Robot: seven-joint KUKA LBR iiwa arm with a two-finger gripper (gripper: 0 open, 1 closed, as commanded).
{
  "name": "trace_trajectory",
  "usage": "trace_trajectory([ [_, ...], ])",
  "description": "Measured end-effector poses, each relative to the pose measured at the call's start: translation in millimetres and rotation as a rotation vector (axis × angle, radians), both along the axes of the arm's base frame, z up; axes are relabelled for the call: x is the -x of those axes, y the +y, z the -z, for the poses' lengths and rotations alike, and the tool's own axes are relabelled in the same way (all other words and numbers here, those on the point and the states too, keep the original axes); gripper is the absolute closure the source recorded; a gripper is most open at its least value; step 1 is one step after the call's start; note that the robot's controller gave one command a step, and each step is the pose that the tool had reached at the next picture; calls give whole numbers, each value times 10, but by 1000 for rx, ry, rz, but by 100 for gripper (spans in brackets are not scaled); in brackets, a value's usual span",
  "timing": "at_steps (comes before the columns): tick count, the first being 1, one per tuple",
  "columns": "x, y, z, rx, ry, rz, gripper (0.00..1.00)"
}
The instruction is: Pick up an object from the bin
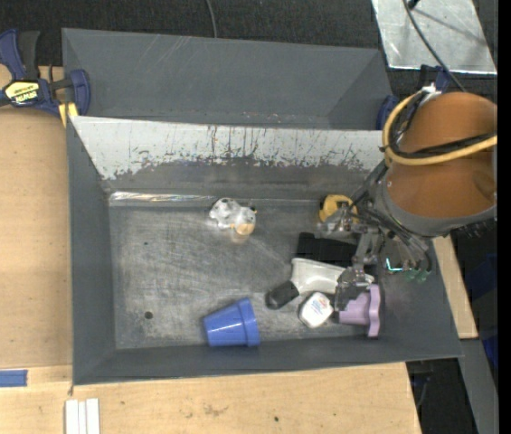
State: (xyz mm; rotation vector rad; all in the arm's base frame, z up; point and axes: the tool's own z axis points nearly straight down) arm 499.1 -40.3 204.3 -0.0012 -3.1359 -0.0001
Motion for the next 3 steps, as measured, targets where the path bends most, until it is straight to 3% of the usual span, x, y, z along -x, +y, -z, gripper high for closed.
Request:
trace_trajectory([
  [1,-17,1,-43,1,-9,-1,0],
  [2,-118,-313,538,2,-15,-15,0],
  [3,-377,-694,1276,2,-14,-90,0],
])
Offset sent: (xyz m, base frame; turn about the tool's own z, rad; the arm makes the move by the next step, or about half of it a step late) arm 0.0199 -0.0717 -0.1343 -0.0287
